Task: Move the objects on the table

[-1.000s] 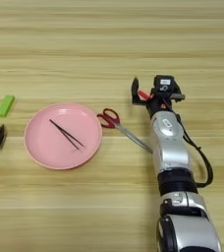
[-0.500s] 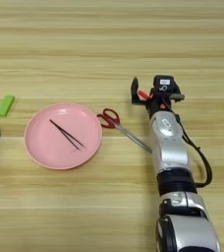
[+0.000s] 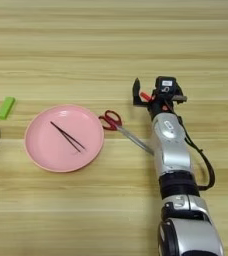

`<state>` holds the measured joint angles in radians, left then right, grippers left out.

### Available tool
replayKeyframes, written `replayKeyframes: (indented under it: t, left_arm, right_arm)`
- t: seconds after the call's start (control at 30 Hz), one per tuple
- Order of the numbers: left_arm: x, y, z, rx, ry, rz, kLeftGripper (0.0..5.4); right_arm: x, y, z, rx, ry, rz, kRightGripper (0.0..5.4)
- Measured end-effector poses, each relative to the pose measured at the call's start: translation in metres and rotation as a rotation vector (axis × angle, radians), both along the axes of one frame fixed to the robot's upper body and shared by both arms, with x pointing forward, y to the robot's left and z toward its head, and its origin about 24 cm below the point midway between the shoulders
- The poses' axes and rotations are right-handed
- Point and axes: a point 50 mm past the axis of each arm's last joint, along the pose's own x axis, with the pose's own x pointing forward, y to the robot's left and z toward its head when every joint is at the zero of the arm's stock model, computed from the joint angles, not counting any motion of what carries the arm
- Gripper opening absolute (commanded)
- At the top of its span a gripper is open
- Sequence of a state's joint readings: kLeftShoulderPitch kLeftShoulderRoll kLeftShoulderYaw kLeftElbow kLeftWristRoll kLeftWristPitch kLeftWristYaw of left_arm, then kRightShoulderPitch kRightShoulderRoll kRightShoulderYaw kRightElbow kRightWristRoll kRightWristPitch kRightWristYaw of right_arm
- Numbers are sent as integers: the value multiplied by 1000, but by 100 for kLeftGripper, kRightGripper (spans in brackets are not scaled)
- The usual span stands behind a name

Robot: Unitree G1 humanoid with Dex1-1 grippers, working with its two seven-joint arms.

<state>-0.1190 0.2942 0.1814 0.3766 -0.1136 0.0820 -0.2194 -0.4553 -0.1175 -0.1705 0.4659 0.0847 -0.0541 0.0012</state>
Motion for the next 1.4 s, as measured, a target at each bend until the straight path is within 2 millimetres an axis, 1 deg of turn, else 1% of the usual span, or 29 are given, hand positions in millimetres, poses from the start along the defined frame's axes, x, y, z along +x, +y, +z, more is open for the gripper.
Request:
replayKeyframes:
  t: [0.03, 0.07, 0.4, 0.47, 0.83, 1.03, 1.2, 1.4]
  left_arm:
    - [0, 0, 0, 0, 0, 1, 395]
    - [0, 0, 0, 0, 0, 1, 395]
    - [0, 2, 0, -5, 2, 12, 310]
    - [0, 3, 0, -5, 2, 13, 301]
    - [0, 3, -1, -5, 3, 16, 207]
    - [0, 4, -1, -6, 2, 18, 134]
    - [0, 4, -1, -8, 3, 21, 87]
    - [-1, 6, -1, -8, 1, 27, 85]
  right_arm:
    - [0, 0, 0, 0, 0, 0, 540]
    - [0, 0, 0, 1, 0, 0, 540]
    - [0, -1, 0, 3, 0, -4, 540]
    - [0, -1, 0, 3, 0, -4, 540]
    - [0, -2, 0, 5, 0, -8, 540]
    - [0, -2, 0, 6, 0, -10, 540]
    - [0, -3, 0, 6, -1, -11, 540]
    - [0, -3, 0, 7, -2, -13, 540]
